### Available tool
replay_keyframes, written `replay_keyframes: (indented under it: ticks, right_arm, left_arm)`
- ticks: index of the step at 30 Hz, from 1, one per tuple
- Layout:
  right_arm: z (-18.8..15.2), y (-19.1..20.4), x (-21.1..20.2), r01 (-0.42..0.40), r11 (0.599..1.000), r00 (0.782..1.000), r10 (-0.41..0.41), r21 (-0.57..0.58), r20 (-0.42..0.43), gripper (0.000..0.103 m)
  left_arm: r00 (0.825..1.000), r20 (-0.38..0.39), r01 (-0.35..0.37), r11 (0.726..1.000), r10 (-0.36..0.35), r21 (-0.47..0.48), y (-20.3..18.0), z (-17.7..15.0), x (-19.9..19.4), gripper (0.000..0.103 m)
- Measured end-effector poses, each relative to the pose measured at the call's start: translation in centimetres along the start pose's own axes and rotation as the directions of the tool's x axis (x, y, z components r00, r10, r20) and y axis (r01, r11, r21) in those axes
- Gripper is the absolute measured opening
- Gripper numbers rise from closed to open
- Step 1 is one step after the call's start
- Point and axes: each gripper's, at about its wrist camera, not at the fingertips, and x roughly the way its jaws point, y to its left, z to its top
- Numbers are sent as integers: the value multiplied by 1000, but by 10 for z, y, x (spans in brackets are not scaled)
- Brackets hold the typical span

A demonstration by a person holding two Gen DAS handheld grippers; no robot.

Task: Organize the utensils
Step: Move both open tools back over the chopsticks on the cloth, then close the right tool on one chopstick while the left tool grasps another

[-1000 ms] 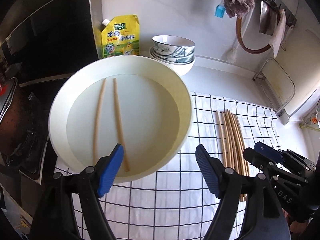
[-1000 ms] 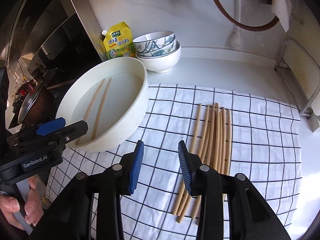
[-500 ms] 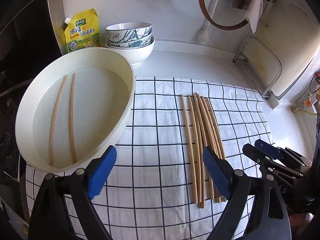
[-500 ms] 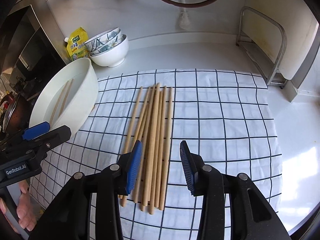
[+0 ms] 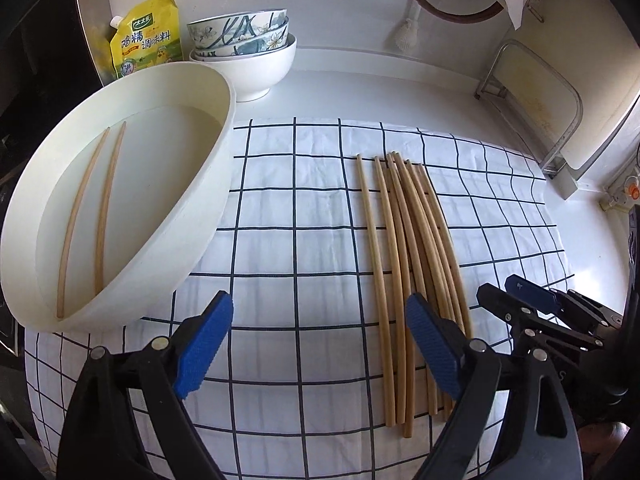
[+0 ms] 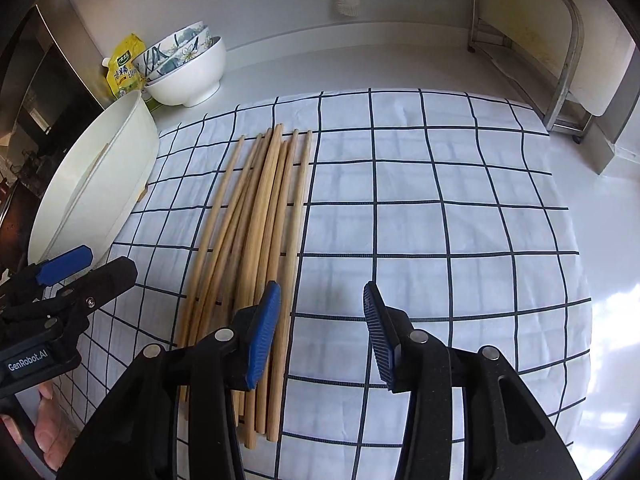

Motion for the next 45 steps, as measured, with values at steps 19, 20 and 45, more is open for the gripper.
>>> replay_keyframes:
  ticks: [19, 20, 45]
  right_arm:
    - [11, 3, 19, 82, 994, 997, -83, -66, -8, 42]
    - [11, 1, 18, 84, 994, 996, -85, -63, -6, 42]
    - [8, -14, 16, 124, 989, 992, -124, -79, 5, 42]
  left_arm:
    - [998, -58, -30, 1000, 30, -5, -5, 1, 29, 86]
    - [998, -59, -37, 999, 36, -4, -6, 1, 30, 86]
    - [992, -69, -103, 995, 103, 9, -22, 6, 62, 87]
